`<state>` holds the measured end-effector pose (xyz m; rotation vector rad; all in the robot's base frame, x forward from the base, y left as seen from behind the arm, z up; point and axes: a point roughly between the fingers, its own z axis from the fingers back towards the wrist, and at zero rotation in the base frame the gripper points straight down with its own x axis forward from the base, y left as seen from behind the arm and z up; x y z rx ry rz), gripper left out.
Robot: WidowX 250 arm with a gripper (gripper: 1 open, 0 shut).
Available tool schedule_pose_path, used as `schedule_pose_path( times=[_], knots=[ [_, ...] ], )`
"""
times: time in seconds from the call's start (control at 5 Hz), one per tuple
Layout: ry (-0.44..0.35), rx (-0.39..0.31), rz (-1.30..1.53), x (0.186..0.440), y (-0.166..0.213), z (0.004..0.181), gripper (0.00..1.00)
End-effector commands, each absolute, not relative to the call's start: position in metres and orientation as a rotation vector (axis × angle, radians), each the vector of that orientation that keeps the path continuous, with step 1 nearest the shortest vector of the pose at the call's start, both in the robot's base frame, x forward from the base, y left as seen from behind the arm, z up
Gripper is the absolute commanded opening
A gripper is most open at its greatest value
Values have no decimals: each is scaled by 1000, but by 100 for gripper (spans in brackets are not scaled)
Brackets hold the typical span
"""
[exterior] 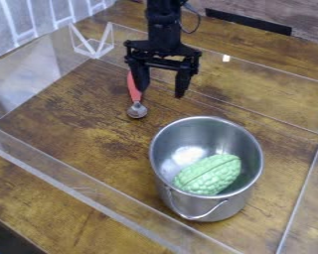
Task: Move the orange spoon to the right
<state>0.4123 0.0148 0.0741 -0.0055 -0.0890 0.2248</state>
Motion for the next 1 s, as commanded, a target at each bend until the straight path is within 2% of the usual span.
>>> schedule_pose_path(
  times=[0.0,0.8],
  knots=[
    [-126,8,279,412,30,81,100],
    [-119,-4,392,417,59,52,100]
  ],
)
